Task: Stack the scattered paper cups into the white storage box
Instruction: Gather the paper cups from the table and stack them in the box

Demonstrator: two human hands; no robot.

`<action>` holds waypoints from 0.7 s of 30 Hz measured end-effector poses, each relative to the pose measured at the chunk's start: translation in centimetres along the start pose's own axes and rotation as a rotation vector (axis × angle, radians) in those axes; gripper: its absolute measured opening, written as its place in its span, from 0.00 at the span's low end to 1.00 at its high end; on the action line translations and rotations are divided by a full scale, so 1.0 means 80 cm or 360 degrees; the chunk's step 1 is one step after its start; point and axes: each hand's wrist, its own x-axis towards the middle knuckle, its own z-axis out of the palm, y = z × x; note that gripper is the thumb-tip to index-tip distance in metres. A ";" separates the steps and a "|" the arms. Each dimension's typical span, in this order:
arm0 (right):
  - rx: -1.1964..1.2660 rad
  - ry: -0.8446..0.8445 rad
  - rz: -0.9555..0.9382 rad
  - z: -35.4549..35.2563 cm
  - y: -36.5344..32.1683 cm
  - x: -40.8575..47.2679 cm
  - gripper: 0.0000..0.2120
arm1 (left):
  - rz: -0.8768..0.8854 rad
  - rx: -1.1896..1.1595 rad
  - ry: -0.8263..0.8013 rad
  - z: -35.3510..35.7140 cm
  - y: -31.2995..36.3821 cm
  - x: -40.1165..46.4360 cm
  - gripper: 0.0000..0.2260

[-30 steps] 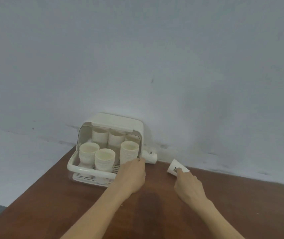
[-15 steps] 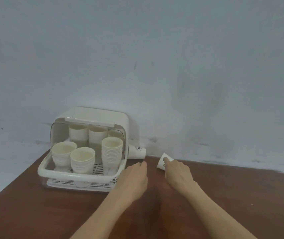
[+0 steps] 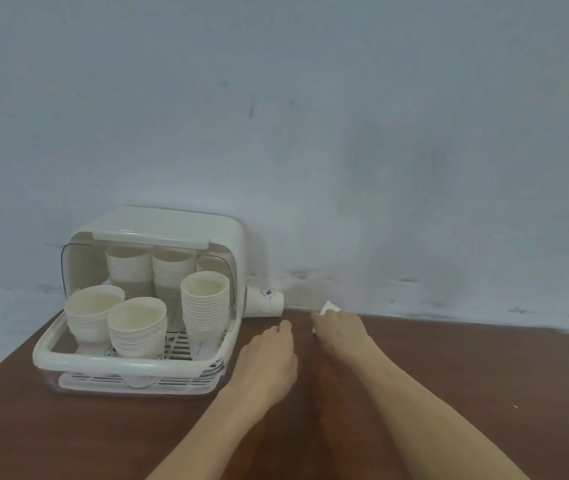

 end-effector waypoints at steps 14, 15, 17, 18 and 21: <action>0.0488 0.0639 0.0457 0.016 -0.038 -0.068 0.11 | -0.0361 -0.0103 0.0057 0.023 0.000 0.050 0.15; 0.0529 0.0733 0.0513 0.022 -0.044 -0.070 0.12 | -0.0413 -0.0114 0.0077 0.026 -0.003 0.059 0.19; 0.0672 0.0929 0.0618 0.031 -0.051 -0.074 0.12 | -0.0515 -0.0157 0.0106 0.029 -0.009 0.075 0.28; 0.0757 0.1018 0.0648 0.035 -0.053 -0.076 0.10 | -0.0562 -0.0169 0.0116 0.032 -0.012 0.083 0.31; 0.0904 0.1179 0.0736 0.038 -0.051 -0.078 0.06 | -0.0680 -0.0156 0.0114 0.038 -0.017 0.101 0.36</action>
